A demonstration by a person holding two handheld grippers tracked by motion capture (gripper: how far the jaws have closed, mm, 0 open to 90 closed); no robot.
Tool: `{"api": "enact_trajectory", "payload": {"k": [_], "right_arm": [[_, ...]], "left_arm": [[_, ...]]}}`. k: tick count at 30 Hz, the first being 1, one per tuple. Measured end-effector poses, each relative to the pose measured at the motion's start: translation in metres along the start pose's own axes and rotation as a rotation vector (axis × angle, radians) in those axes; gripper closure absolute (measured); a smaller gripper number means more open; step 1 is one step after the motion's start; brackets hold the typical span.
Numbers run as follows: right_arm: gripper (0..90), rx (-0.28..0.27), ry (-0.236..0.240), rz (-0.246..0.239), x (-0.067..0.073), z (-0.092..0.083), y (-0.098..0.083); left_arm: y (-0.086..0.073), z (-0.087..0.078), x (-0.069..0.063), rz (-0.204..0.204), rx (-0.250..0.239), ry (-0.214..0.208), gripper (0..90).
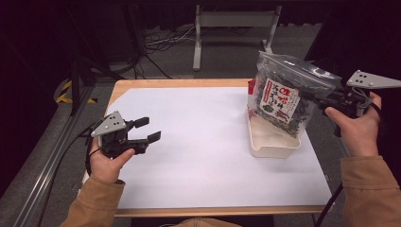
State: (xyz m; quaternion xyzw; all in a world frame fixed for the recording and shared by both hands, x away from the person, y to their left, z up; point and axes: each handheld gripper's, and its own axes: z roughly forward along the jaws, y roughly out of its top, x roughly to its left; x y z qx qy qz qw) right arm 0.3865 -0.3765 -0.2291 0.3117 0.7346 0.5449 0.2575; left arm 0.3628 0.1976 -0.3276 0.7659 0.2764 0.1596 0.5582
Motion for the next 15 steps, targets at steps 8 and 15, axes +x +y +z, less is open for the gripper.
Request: {"api": "enact_trajectory", "payload": {"k": [8, 15], "right_arm": [[77.6, 0.018, -0.011, 0.026, -0.007, 0.005, -0.012], [77.5, 0.04, -0.024, 0.033, -0.009, 0.009, -0.018]], "left_arm": [[-0.001, 0.001, 0.0, -0.002, 0.006, -0.002, 31.8], [-0.002, 0.0, 0.001, -0.004, 0.01, -0.001, 31.5]]}}
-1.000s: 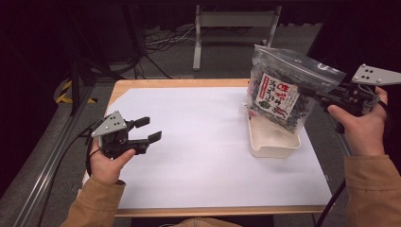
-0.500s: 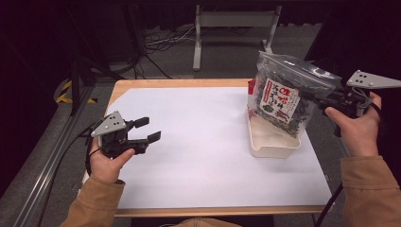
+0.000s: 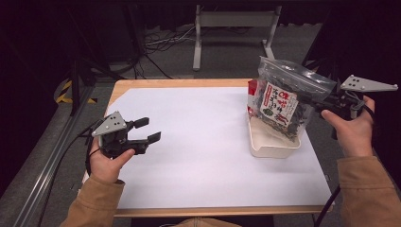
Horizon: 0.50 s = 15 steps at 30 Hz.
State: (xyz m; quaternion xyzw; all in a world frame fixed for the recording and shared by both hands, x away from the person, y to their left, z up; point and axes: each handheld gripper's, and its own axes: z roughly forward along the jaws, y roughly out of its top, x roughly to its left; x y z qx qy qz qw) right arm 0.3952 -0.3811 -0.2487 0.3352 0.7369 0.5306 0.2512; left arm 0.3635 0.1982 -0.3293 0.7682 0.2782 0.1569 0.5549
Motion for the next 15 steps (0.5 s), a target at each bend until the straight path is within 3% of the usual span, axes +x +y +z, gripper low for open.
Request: {"api": "enact_trajectory", "payload": {"k": [15], "right_arm": [[77.6, 0.054, -0.009, -0.002, 0.0018, 0.0074, -0.0097]], "left_arm": [[-0.0016, 0.0001, 0.0016, -0.001, 0.005, 0.002, 31.2]]}}
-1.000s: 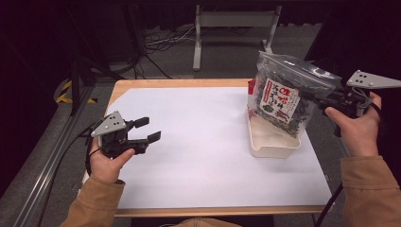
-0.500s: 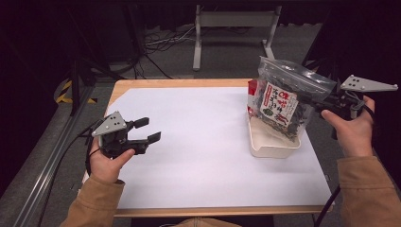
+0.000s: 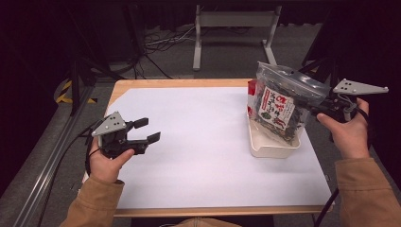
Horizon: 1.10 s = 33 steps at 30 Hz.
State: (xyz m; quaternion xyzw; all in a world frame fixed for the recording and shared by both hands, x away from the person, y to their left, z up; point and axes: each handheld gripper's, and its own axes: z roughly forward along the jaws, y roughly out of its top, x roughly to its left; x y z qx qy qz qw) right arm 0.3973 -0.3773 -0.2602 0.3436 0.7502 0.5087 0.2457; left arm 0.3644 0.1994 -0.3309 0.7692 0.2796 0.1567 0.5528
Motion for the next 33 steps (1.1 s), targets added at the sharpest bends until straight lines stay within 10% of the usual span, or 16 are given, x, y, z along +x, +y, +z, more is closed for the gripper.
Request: {"api": "enact_trajectory", "payload": {"k": [33], "right_arm": [[77.0, 0.094, -0.013, -0.025, 0.006, 0.023, -0.031]], "left_arm": [[-0.001, 0.002, 0.0, 0.003, 0.006, -0.002, 31.2]]}}
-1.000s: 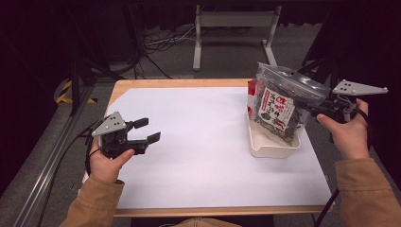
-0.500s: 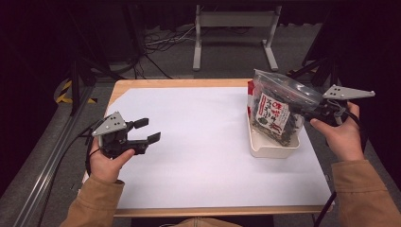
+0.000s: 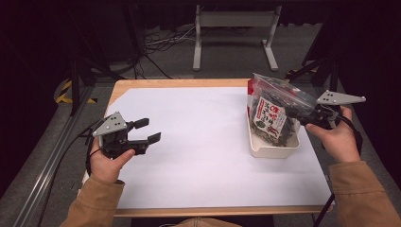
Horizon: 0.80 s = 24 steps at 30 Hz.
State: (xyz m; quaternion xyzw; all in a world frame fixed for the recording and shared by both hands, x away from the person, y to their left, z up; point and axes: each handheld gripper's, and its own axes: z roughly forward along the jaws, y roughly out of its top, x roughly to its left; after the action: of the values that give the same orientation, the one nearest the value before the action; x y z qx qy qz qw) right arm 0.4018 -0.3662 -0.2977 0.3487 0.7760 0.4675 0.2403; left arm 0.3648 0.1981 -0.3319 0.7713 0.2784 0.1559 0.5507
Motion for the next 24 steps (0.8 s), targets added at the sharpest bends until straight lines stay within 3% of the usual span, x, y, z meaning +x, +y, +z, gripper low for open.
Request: {"api": "enact_trajectory", "payload": {"k": [8, 11, 16, 20, 21, 24], "right_arm": [[74.2, 0.011, -0.009, 0.0, -0.002, -0.001, -0.003], [63.0, 0.007, -0.013, 0.034, 0.0, 0.001, -0.003], [52.6, -0.026, -0.023, 0.057, 0.003, 0.0, -0.004], [43.2, -0.053, -0.028, 0.075, 0.004, -0.005, -0.004], [37.3, -0.074, -0.042, 0.089, 0.006, -0.012, -0.003], [33.8, -0.1, -0.062, 0.106, 0.009, -0.019, -0.003]], "left_arm": [[-0.001, 0.0, 0.001, 0.0, 0.003, 0.002, 31.1], [-0.002, -0.001, 0.002, 0.0, 0.005, 0.003, 31.1], [-0.005, -0.003, 0.003, -0.007, 0.009, 0.006, 31.1], [-0.006, -0.005, 0.003, -0.008, 0.009, 0.009, 31.1], [-0.007, -0.007, 0.002, -0.01, 0.007, 0.011, 31.1], [-0.007, -0.007, 0.002, -0.015, 0.007, 0.011, 31.1]]}}
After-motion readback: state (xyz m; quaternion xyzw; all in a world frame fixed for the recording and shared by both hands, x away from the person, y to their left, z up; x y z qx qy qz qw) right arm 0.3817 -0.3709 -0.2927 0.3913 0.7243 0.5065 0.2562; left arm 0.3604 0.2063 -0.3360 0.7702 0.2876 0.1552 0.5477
